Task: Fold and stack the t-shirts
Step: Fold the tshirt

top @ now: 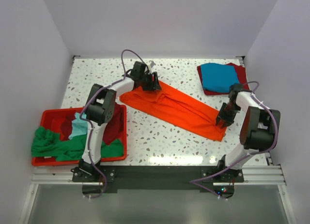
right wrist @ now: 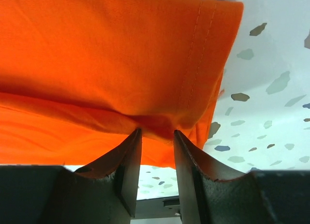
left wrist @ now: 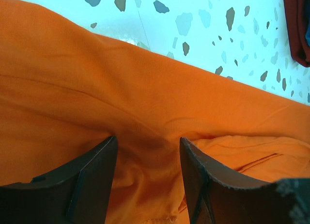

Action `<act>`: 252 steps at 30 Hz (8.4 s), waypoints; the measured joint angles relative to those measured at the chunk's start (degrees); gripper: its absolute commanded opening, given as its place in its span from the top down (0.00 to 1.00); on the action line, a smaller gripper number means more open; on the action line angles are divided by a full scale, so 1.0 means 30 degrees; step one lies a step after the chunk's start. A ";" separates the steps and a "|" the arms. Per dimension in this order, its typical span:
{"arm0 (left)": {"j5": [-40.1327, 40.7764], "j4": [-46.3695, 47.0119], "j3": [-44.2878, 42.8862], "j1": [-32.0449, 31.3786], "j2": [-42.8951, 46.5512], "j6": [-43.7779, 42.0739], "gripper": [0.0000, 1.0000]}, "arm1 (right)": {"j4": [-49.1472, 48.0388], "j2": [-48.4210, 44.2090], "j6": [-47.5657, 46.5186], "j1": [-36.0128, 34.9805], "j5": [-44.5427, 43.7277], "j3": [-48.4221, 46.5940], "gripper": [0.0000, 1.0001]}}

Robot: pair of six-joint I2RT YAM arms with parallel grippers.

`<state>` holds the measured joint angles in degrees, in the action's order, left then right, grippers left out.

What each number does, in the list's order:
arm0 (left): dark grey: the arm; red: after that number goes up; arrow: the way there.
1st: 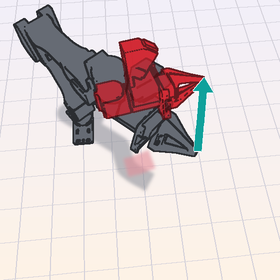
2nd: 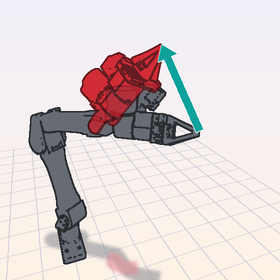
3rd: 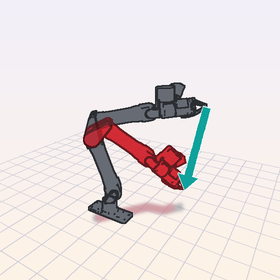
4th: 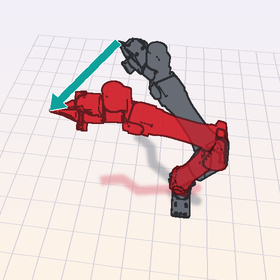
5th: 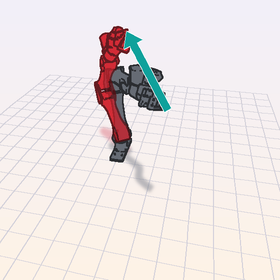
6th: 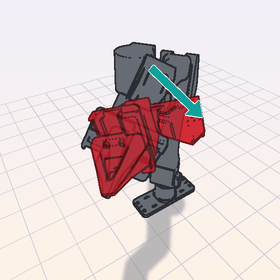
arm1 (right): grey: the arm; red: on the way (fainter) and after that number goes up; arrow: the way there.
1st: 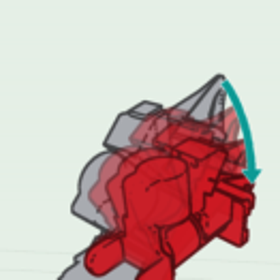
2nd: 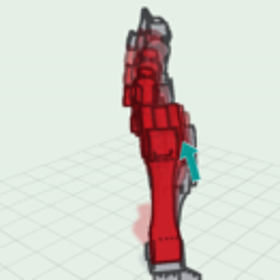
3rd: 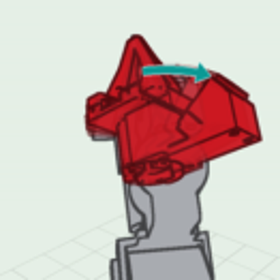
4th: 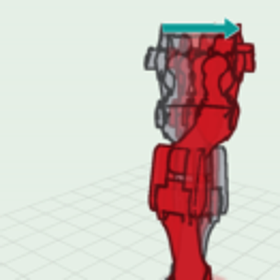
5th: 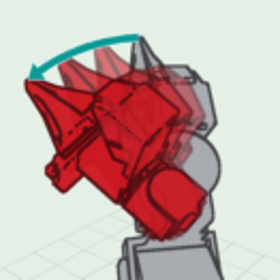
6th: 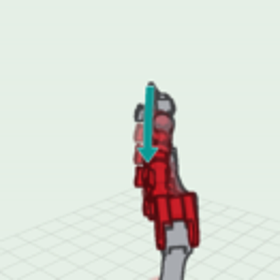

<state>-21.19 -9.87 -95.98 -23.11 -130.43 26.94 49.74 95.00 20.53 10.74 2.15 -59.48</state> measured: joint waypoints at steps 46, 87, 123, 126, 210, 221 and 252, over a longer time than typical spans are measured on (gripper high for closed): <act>-0.0444 0.0444 0.0109 -0.0058 0.0095 0.0036 0.32 | 0.2805 -0.1144 -0.0648 -0.0903 -0.1537 -0.0364 0.51; 0.0780 -0.2470 -0.5049 0.1698 -0.2732 0.0823 0.32 | -0.1654 0.2288 0.0794 -0.1931 0.1282 -0.0984 0.52; 0.2790 0.1275 -0.0809 -0.0342 0.1428 0.2871 0.32 | -0.0692 -0.1770 0.2302 -0.5493 0.0641 0.2339 0.50; 0.2776 0.1115 -0.0532 -0.0299 0.0787 0.3330 0.32 | -0.1326 -0.1231 0.2266 -0.5552 0.0641 0.2419 0.50; 0.4918 -0.7686 1.3384 -0.4466 1.2845 -0.0780 0.37 | -0.0481 0.0947 0.7715 -1.9445 -0.0678 0.0816 0.72; 0.1406 -0.6907 1.6611 -0.5268 1.5701 0.1421 0.35 | -0.0495 0.0160 0.7788 -1.9431 0.0007 0.1552 0.66; -0.0401 -0.5020 1.8185 -0.6506 1.4819 0.3315 0.41 | -0.1559 -0.1545 0.8444 -1.9555 0.0692 0.2470 0.69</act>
<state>-22.39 -24.93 -41.43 -42.63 -85.97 36.88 45.06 90.37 45.87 -47.92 4.23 -52.07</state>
